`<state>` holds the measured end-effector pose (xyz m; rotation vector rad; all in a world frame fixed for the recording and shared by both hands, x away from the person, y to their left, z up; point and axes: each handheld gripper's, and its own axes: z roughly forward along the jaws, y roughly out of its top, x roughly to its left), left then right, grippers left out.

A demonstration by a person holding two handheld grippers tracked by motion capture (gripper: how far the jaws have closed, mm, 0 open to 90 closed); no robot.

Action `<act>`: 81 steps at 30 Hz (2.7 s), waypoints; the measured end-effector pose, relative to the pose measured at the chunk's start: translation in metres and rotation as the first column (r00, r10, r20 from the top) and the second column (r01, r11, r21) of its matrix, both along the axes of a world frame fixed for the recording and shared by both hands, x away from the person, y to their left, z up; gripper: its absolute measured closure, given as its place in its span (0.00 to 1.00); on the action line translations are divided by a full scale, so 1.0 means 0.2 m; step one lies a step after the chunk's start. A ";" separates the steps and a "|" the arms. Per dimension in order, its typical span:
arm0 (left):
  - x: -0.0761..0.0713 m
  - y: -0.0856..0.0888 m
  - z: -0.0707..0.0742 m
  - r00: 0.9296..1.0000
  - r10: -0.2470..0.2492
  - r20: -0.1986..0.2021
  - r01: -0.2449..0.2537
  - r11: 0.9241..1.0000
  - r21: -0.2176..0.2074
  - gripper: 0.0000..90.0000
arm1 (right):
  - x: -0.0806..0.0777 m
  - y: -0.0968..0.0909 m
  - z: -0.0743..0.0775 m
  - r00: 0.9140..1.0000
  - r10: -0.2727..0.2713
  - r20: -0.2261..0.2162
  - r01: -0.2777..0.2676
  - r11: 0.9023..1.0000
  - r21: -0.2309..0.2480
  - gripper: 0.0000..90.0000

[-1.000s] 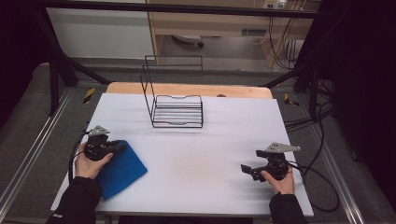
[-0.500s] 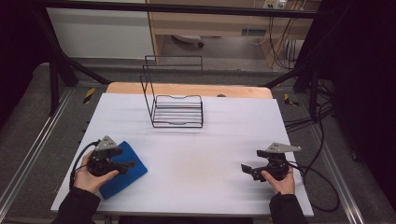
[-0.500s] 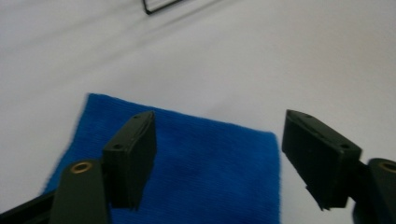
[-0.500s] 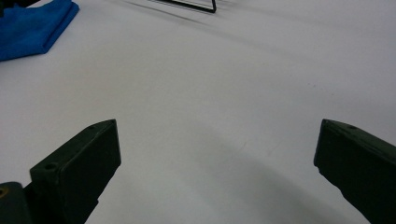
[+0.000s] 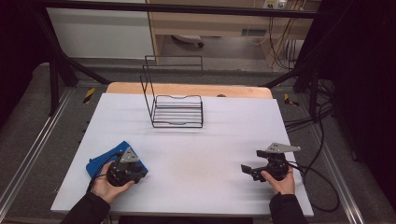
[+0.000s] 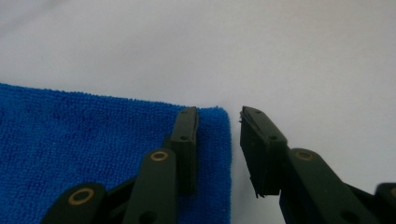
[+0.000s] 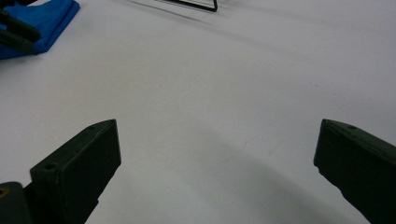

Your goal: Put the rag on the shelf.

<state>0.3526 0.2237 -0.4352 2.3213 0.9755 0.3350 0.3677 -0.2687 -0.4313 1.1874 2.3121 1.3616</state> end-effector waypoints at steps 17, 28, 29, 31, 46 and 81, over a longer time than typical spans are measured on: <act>0.03 0.03 0.06 0.998 0.056 0.030 -0.051 0.990 -0.131 0.96 | 0.00 0.00 0.00 1.000 0.001 -0.002 -0.001 1.000 0.004 0.01; 0.03 -0.29 0.14 0.997 0.031 0.069 -0.016 0.976 -0.216 0.96 | 0.01 0.01 0.00 1.000 0.004 0.001 -0.004 1.000 0.007 0.02; 0.04 -0.33 0.13 0.997 0.029 0.072 -0.013 0.977 -0.215 0.96 | 0.01 0.01 0.00 1.000 0.004 0.001 -0.004 1.000 0.007 0.02; 0.06 -0.40 0.12 0.997 0.019 0.073 -0.003 0.977 -0.212 0.96 | 0.01 0.01 0.00 1.000 0.004 0.004 -0.004 1.000 0.006 0.02; 0.16 -0.55 0.06 0.995 -0.077 0.060 0.090 0.966 -0.242 0.64 | 0.00 0.03 0.01 1.000 -0.003 0.021 0.003 1.000 0.004 0.03; 0.17 0.17 -0.03 0.999 0.049 -0.016 -0.050 0.992 -0.116 0.83 | 0.11 0.99 -0.05 0.996 -0.033 -0.078 0.028 0.997 -0.072 0.55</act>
